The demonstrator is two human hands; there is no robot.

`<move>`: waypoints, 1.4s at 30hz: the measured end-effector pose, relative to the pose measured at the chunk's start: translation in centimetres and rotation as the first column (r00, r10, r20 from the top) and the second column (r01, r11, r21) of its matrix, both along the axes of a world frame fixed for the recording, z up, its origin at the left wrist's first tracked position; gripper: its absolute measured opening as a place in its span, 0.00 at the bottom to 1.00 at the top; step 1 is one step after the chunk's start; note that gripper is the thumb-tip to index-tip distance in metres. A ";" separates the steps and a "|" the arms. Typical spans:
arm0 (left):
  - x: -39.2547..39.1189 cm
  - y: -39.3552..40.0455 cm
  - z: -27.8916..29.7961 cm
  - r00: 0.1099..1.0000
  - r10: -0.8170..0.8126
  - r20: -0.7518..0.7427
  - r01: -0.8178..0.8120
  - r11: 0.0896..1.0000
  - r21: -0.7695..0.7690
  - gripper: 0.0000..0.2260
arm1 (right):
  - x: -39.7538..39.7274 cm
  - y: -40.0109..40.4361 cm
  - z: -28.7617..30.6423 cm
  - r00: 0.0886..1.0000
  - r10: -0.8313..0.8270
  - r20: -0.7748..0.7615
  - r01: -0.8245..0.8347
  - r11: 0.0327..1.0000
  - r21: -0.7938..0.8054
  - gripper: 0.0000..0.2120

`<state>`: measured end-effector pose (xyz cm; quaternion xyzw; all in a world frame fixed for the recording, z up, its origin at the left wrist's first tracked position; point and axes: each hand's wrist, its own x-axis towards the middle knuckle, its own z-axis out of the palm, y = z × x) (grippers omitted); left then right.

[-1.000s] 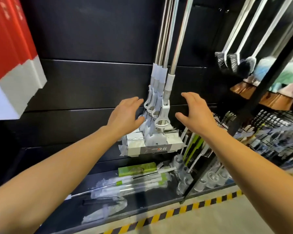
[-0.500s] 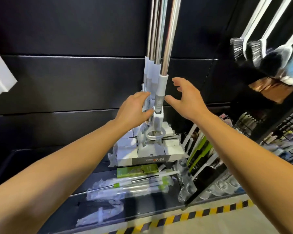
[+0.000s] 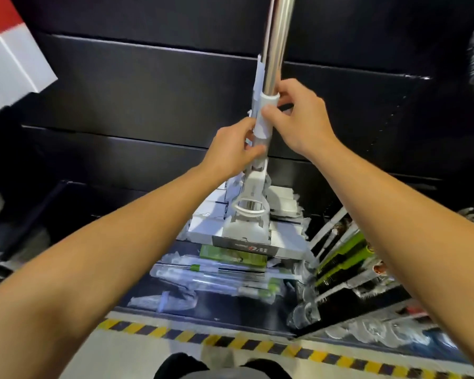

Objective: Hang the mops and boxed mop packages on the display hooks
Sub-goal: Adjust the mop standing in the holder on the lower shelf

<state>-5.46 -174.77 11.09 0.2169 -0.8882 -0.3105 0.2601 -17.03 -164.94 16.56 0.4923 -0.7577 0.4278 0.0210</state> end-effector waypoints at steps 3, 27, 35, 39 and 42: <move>-0.6 0.0 -0.1 1.000 0.026 0.008 -0.026 1.000 0.014 0.17 | -1.0 -0.2 -0.4 0.999 0.032 -0.019 -0.032 0.999 0.008 0.16; -4.2 -2.9 0.8 0.995 0.048 0.085 -0.046 0.999 -0.016 0.20 | -3.8 -3.5 -0.2 0.997 -0.067 0.027 0.066 0.997 0.026 0.18; -4.3 -3.9 0.6 0.999 -0.027 0.031 0.025 0.999 0.042 0.20 | -4.1 -3.3 -0.4 0.998 -0.013 0.058 0.011 1.000 0.018 0.18; -4.3 -5.0 1.3 0.998 -0.057 -0.029 0.061 0.983 0.173 0.33 | -4.8 -3.2 0.4 0.974 0.057 0.217 -0.055 0.998 -0.015 0.27; -4.8 -5.7 1.6 0.989 -0.148 0.029 0.135 0.953 0.270 0.34 | -4.9 -3.2 1.1 0.940 0.164 0.299 -0.175 0.984 0.012 0.30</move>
